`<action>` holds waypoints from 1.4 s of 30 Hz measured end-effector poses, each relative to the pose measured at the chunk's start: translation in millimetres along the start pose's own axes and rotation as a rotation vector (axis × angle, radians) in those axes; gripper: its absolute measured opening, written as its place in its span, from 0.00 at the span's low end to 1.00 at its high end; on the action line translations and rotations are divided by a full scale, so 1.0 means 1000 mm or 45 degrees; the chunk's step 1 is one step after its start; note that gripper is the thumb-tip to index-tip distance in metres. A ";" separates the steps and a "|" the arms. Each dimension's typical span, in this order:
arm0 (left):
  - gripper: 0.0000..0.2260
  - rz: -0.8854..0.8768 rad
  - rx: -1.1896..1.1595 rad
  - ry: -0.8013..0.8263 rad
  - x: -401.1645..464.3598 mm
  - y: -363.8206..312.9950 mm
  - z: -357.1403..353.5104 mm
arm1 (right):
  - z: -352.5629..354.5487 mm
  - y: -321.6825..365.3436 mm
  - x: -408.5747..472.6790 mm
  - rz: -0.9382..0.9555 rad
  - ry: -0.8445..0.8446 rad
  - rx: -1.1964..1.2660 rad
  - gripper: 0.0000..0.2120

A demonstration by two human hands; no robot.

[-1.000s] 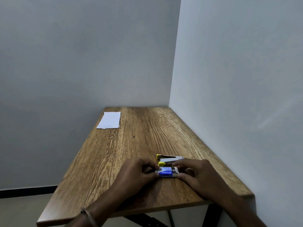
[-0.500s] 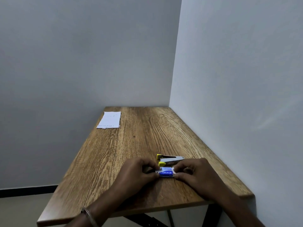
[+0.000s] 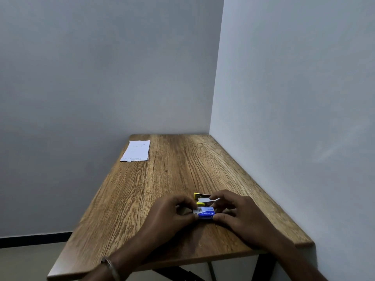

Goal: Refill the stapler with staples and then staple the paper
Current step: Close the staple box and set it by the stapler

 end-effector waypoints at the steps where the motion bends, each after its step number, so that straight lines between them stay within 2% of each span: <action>1: 0.08 -0.009 -0.022 -0.017 0.001 -0.002 0.001 | 0.004 0.000 0.000 0.011 -0.040 0.007 0.20; 4: 0.09 -0.059 -0.009 -0.096 0.012 -0.013 0.003 | 0.017 0.002 0.007 0.053 -0.152 -0.014 0.17; 9: 0.10 -0.068 0.053 -0.105 0.039 -0.025 0.000 | 0.030 -0.002 0.025 0.080 -0.190 -0.065 0.15; 18: 0.12 -0.024 0.081 -0.064 0.046 -0.007 -0.013 | 0.013 -0.027 0.032 -0.048 -0.152 -0.009 0.16; 24: 0.11 -0.009 0.068 -0.054 0.046 -0.001 -0.016 | 0.008 -0.033 0.031 -0.048 -0.113 0.053 0.11; 31: 0.14 -0.043 0.074 -0.033 0.043 0.001 -0.017 | 0.008 -0.038 0.027 -0.053 -0.092 0.009 0.14; 42: 0.11 -0.023 0.254 -0.015 0.076 0.008 -0.018 | 0.005 -0.040 0.065 -0.037 -0.097 -0.102 0.10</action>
Point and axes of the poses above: each hand's wrist, its own x-axis towards the middle knuckle, its own z-axis out of the back of the hand, y = z × x, the point moved 2 cm from there along x, towards the middle knuckle, and after that the axes turned 1 degree about -z, right-handed, at the moved point
